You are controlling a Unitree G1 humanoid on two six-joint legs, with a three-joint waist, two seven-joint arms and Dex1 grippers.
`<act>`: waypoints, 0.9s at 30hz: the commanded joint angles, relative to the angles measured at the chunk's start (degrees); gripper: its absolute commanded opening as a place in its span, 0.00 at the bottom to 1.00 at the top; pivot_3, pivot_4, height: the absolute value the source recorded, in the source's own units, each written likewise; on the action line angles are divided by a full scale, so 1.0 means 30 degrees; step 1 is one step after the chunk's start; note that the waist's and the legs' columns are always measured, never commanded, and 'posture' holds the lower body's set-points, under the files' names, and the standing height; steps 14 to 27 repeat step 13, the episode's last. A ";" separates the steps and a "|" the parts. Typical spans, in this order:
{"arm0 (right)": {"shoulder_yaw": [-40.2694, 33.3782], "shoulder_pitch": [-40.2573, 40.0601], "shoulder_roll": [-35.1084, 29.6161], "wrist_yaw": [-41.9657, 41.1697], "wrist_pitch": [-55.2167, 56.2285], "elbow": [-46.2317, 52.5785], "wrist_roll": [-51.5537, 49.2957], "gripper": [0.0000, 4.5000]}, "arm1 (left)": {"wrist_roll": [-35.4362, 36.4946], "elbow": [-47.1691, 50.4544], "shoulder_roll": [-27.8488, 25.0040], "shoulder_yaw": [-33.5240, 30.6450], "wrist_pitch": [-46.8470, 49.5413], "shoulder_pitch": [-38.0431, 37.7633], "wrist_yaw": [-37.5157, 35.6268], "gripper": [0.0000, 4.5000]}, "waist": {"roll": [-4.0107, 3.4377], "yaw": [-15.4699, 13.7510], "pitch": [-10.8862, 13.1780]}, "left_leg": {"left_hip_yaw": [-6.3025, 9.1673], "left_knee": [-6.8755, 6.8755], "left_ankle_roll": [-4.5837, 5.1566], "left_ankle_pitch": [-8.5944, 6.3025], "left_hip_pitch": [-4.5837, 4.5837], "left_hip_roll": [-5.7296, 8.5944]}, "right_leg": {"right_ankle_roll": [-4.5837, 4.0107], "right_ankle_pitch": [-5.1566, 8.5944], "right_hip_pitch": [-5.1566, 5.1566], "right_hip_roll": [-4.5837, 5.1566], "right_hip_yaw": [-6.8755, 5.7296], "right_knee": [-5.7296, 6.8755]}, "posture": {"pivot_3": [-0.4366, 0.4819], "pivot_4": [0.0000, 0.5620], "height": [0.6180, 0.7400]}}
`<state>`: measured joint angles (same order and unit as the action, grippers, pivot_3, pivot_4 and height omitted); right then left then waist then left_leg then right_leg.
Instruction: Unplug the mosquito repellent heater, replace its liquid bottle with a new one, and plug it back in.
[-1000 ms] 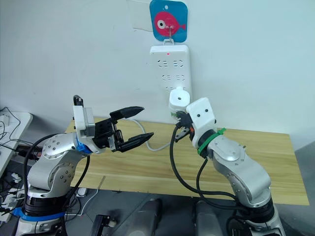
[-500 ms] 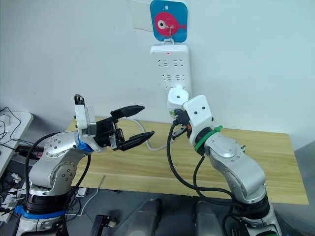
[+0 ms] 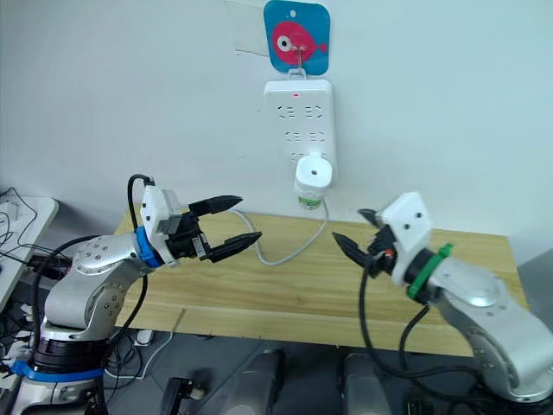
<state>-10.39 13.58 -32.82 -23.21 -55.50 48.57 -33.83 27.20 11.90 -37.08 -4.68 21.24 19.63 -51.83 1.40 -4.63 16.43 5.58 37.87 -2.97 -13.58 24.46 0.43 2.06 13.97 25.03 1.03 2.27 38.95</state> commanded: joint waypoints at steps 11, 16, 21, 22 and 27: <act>-0.0338 0.0024 -0.0739 -0.0300 0.1617 0.0265 -0.0376 1.00 | -0.0272 0.0037 -0.0436 -0.0625 0.0355 0.1139 0.0788 1.00 | 0.0002 -0.0125 0.0000 | -0.0001 0.0002 -0.0002 0.0000 0.0003 -0.0007 | 0.0000 0.0000 -0.0001 0.0012 0.0009 -0.0002 | 0.82 0.43 1.00; -0.0286 0.0088 -0.0687 -0.0134 0.1661 0.0215 -0.0372 1.00 | -0.0012 0.0112 -0.0458 -0.0602 0.0740 0.1143 0.0768 1.00 | 0.0002 -0.0140 0.0000 | -0.0002 0.0002 -0.0002 0.0001 0.0003 -0.0008 | 0.0000 0.0000 0.0000 0.0013 0.0010 -0.0001 | 0.82 0.43 1.00; -0.0286 0.0088 -0.0687 -0.0134 0.1661 0.0215 -0.0372 1.00 | -0.0012 0.0112 -0.0458 -0.0602 0.0740 0.1143 0.0768 1.00 | 0.0002 -0.0140 0.0000 | -0.0002 0.0002 -0.0002 0.0001 0.0003 -0.0008 | 0.0000 0.0000 0.0000 0.0013 0.0010 -0.0001 | 0.82 0.43 1.00; -0.0286 0.0088 -0.0687 -0.0134 0.1661 0.0215 -0.0372 1.00 | -0.0012 0.0112 -0.0458 -0.0602 0.0740 0.1143 0.0768 1.00 | 0.0002 -0.0140 0.0000 | -0.0002 0.0002 -0.0002 0.0001 0.0003 -0.0008 | 0.0000 0.0000 0.0000 0.0013 0.0010 -0.0001 | 0.82 0.43 1.00; -0.0286 0.0088 -0.0687 -0.0134 0.1661 0.0215 -0.0372 1.00 | -0.0012 0.0112 -0.0458 -0.0602 0.0740 0.1143 0.0768 1.00 | 0.0002 -0.0140 0.0000 | -0.0002 0.0002 -0.0002 0.0001 0.0003 -0.0008 | 0.0000 0.0000 0.0000 0.0013 0.0010 -0.0001 | 0.82 0.43 1.00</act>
